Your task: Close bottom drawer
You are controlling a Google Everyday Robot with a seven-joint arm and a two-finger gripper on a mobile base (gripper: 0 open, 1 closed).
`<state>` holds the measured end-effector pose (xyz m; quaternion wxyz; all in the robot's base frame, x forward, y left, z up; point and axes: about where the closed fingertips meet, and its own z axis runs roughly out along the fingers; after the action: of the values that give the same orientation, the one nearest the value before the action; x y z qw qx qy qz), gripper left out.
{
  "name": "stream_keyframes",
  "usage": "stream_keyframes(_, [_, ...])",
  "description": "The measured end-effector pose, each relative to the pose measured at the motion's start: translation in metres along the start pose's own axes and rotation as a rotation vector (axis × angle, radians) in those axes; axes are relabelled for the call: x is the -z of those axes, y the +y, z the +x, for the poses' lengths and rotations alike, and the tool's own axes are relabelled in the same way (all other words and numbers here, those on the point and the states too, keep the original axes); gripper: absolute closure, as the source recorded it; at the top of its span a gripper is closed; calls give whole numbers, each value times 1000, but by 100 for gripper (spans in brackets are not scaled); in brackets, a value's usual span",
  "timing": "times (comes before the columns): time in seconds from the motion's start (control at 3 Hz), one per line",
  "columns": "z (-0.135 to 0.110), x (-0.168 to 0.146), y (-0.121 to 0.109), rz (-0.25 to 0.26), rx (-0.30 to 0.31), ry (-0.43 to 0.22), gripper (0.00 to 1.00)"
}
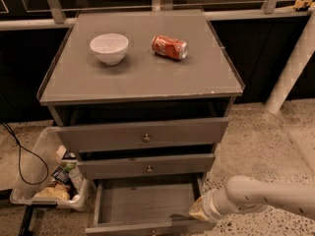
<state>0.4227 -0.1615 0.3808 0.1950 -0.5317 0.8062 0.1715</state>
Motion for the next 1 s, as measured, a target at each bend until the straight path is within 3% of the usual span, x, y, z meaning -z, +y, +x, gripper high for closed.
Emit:
stream_keyframes(0.33, [-4,-8,12,-23,43,7,100])
stream_keyframes(1.0, [33,-67,19,-20,85,-34,100])
